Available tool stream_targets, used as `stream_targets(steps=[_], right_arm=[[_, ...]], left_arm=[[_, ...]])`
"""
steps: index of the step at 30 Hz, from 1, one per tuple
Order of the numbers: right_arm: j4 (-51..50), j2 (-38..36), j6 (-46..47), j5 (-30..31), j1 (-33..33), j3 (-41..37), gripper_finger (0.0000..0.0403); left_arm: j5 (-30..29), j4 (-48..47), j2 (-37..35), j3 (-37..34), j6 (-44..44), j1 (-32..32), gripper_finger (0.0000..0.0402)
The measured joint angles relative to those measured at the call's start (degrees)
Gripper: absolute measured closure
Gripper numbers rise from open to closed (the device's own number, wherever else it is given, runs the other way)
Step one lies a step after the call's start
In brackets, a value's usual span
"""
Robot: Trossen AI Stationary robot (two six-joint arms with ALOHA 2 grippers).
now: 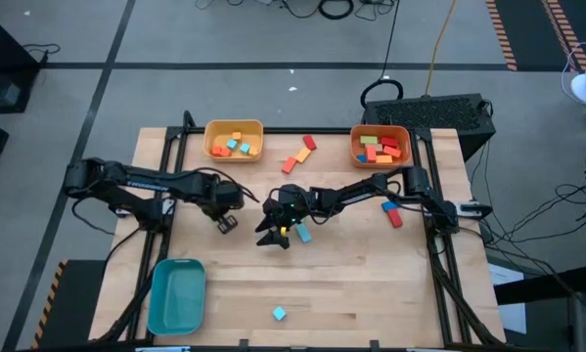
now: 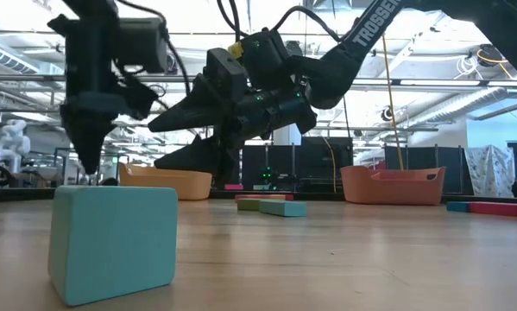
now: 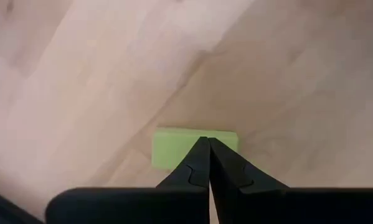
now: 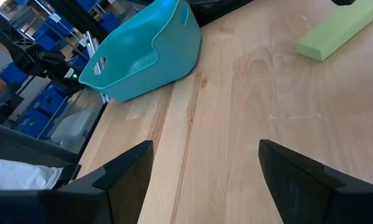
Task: Sort blocks by size
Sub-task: Move the large green block to the center of the table
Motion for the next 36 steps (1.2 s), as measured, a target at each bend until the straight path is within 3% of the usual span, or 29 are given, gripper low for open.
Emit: stream_targets(steps=[4, 7, 12, 17, 21, 36], right_arm=[[-0.2, 0.0, 0.0, -0.1, 0.0, 0.0, 0.0126], [-0.4, 0.0, 0.0, -0.6, 0.2, 0.0, 0.0126], [-0.4, 0.0, 0.0, -0.2, -0.1, 0.0, 0.0126], [-0.6, 0.0, -0.5, -0.3, 0.0, 0.0, 0.0126], [-1.0, 0.0, -0.6, -0.3, 0.0, 0.0, 0.0126], [-1.3, 0.0, -1.0, -0.4, 0.0, 0.0, 0.0126]], left_arm=[[-0.5, -0.1, 0.0, 1.4, 12.4, -1.9, 0.0394], [-2.1, -0.5, 0.0, 1.3, 23.4, -3.2, 0.0371], [-6.1, 0.9, 0.0, 1.3, 32.6, -5.1, 0.0289], [-5.6, 1.7, 0.3, 0.7, 37.2, -6.6, 0.0188], [-4.5, 1.1, 2.0, 0.7, 41.5, -7.8, 0.0138], [-5.5, -1.9, 14.9, 0.7, 51.7, -8.1, 0.0123]])
